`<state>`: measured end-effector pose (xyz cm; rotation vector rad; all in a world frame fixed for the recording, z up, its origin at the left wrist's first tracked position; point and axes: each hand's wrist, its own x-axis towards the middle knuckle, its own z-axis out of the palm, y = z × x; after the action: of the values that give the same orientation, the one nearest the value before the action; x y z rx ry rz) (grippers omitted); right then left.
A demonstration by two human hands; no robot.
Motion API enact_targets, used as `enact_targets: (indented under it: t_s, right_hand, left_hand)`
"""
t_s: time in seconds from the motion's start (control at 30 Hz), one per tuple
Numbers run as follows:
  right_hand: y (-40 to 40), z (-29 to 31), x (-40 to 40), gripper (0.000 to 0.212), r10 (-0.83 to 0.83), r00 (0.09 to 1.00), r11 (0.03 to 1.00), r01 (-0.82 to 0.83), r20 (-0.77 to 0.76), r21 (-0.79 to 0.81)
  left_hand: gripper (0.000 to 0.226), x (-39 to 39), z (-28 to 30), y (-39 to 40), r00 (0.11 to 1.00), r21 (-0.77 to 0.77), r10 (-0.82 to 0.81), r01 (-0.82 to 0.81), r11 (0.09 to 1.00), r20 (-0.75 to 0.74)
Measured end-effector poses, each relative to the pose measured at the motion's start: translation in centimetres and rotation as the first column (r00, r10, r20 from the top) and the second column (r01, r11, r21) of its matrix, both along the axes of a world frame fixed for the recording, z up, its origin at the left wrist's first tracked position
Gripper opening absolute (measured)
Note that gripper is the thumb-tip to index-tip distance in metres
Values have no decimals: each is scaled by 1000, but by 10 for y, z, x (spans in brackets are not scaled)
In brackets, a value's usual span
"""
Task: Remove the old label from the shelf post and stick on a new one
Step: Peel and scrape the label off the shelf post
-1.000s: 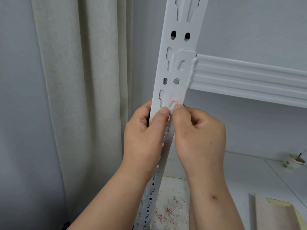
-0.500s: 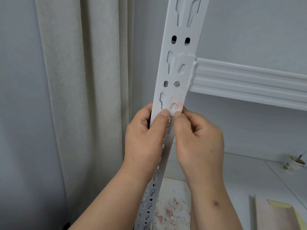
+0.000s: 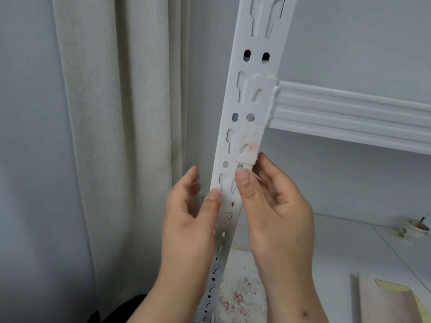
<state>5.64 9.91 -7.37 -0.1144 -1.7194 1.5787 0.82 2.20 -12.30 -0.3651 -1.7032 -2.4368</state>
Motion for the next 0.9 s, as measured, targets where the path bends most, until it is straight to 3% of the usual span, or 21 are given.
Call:
enact_targets:
  t_s: [0.1, 0.2, 0.4, 0.53, 0.67, 0.8, 0.9]
  right_hand:
    - [3, -15, 5, 59, -190, 981, 982, 188, 45, 34]
    - [5, -24, 12, 52, -265, 964, 962, 264, 19, 67]
    - [7, -29, 21, 44, -271, 962, 950, 266, 10, 166]
    - [14, -33, 26, 44, -268, 963, 944, 257, 29, 206]
    - [18, -36, 27, 42, -277, 961, 933, 264, 20, 244]
    - [23, -37, 30, 37, -315, 949, 896, 294, 9, 333]
    - [27, -37, 30, 32, -366, 931, 837, 327, 4, 439]
  left_hand:
    - [29, 9, -2, -11, 996, 24, 85, -84, 996, -39]
    - [20, 19, 15, -20, 991, 30, -35, 40, 999, -131]
    - [28, 31, 31, -23, 954, -138, -235, 211, 968, -188]
    - [9, 31, 36, -25, 948, -228, -262, 218, 949, -183]
    - [7, 29, 38, -27, 944, -288, -289, 235, 928, -161]
    - [13, 28, 41, -30, 950, -398, -273, 193, 897, -154]
    - [11, 31, 47, -33, 941, -574, -218, 33, 818, -257]
